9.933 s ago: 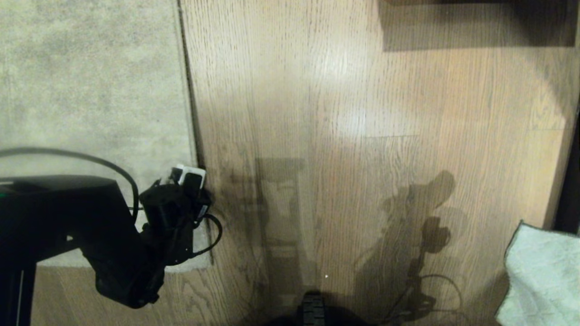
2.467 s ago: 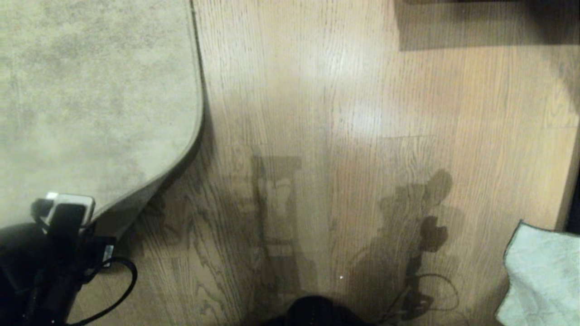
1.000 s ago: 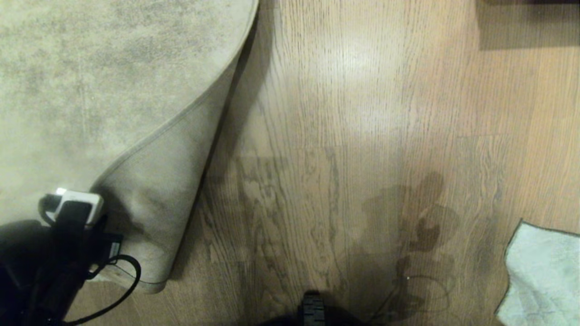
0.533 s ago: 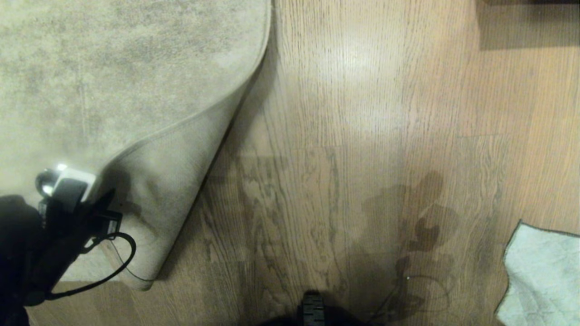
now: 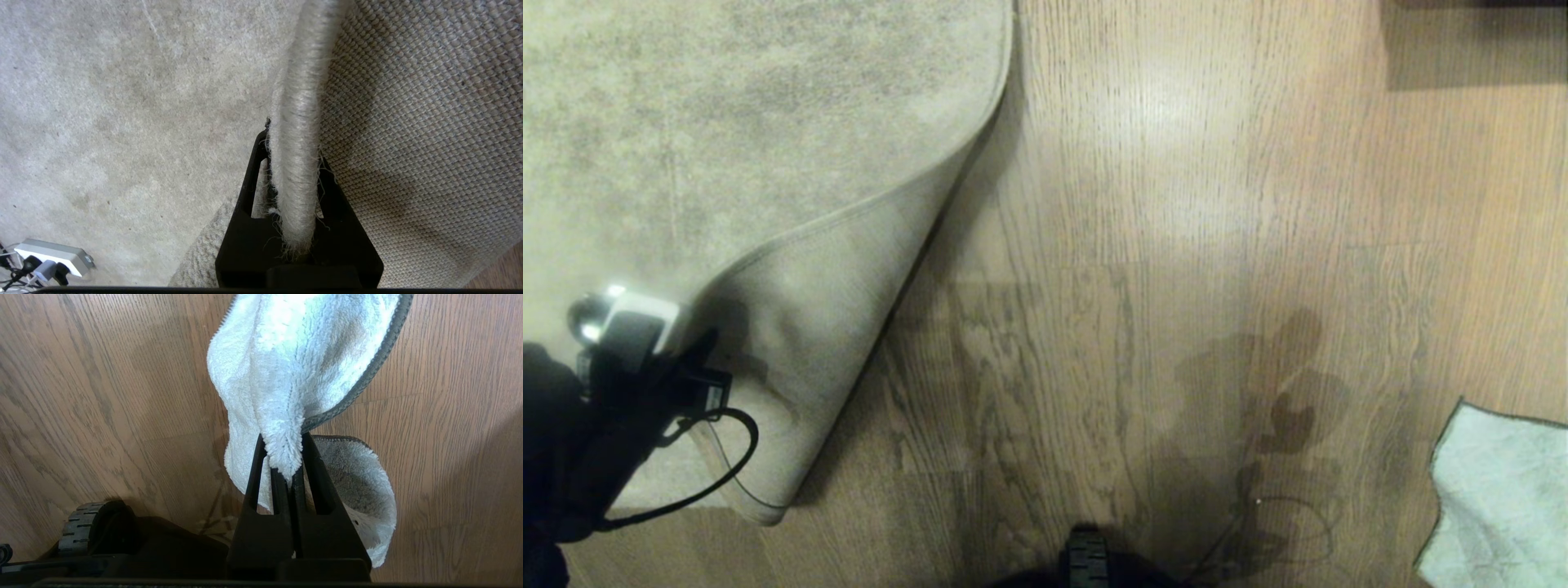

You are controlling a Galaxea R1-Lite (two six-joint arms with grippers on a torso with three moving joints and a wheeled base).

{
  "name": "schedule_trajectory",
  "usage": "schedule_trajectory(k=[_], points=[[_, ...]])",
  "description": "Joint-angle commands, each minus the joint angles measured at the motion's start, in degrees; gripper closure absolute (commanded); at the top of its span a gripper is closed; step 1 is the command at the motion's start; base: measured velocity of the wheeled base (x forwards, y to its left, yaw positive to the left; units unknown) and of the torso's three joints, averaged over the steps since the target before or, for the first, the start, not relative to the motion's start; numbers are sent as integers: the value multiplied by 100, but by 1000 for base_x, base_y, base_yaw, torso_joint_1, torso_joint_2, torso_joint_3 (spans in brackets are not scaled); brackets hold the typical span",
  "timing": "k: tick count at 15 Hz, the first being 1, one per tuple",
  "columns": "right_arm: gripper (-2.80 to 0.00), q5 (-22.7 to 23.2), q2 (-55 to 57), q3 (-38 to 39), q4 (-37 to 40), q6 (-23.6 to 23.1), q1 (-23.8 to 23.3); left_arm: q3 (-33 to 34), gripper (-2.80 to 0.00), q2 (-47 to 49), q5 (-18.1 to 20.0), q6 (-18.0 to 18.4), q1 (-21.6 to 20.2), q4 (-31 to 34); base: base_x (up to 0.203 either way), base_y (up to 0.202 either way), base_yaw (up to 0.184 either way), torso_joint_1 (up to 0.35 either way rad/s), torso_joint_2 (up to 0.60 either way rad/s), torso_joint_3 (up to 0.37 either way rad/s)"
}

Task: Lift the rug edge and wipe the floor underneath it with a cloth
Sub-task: Lift up the carpet

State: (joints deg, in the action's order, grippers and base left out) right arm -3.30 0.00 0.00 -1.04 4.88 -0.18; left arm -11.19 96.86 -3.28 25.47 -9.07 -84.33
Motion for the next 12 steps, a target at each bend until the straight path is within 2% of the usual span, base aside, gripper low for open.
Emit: schedule_trajectory(k=[1,12], points=[[0,-4,9,0,-2,5,-6,-23,0,-40,12,11,-16,-66,0,0,0,0,0,0],[0,-4,9,0,-2,5,1,-32,0,-149,29,-19,-55,-57,0,0,0,0,0,0]])
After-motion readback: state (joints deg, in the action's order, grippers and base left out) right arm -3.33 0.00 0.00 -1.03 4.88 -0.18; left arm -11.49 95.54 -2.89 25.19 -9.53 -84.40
